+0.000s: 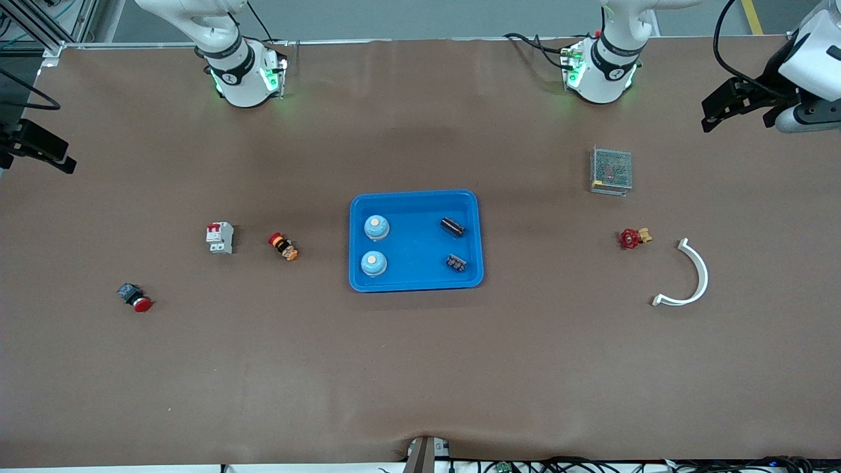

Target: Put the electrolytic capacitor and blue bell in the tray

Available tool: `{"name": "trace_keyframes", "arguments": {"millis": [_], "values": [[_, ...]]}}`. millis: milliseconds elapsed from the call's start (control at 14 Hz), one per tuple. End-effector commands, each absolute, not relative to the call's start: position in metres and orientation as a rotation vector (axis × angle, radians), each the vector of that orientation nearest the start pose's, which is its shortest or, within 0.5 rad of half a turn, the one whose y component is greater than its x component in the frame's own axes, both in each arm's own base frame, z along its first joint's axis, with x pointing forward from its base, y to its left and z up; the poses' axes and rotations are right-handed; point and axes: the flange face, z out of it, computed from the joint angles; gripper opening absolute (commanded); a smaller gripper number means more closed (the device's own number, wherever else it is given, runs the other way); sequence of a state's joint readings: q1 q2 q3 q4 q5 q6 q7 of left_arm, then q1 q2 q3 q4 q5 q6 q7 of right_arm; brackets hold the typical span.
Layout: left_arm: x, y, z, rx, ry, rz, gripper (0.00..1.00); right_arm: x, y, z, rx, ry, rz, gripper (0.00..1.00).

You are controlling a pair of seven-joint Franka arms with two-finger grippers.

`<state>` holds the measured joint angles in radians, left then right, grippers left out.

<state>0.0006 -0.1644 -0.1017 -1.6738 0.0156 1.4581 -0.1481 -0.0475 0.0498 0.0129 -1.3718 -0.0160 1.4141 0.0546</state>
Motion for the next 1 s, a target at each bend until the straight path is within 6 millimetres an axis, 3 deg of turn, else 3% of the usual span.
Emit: {"name": "trace_keyframes", "arguments": {"millis": [0, 428, 641, 926], "values": [[0.492, -0.05, 0.651, -3.108, -0.054, 0.065, 1.0, 0.551, -0.04, 0.679, -3.133, 0.175, -0.014, 1.0], [0.498, -0.051, 0.651, -3.112, -0.051, 0.046, 1.0, 0.551, -0.05, 0.679, -3.149, 0.106, -0.021, 1.0], [0.512, -0.052, 0.659, -3.116, -0.07, 0.023, 1.0, 0.557, -0.049, 0.688, -3.149, 0.116, -0.101, 1.0], [0.515, -0.051, 0.658, -3.115, -0.065, 0.027, 1.0, 0.563, -0.05, 0.688, -3.15, 0.123, -0.144, 1.0]]}}
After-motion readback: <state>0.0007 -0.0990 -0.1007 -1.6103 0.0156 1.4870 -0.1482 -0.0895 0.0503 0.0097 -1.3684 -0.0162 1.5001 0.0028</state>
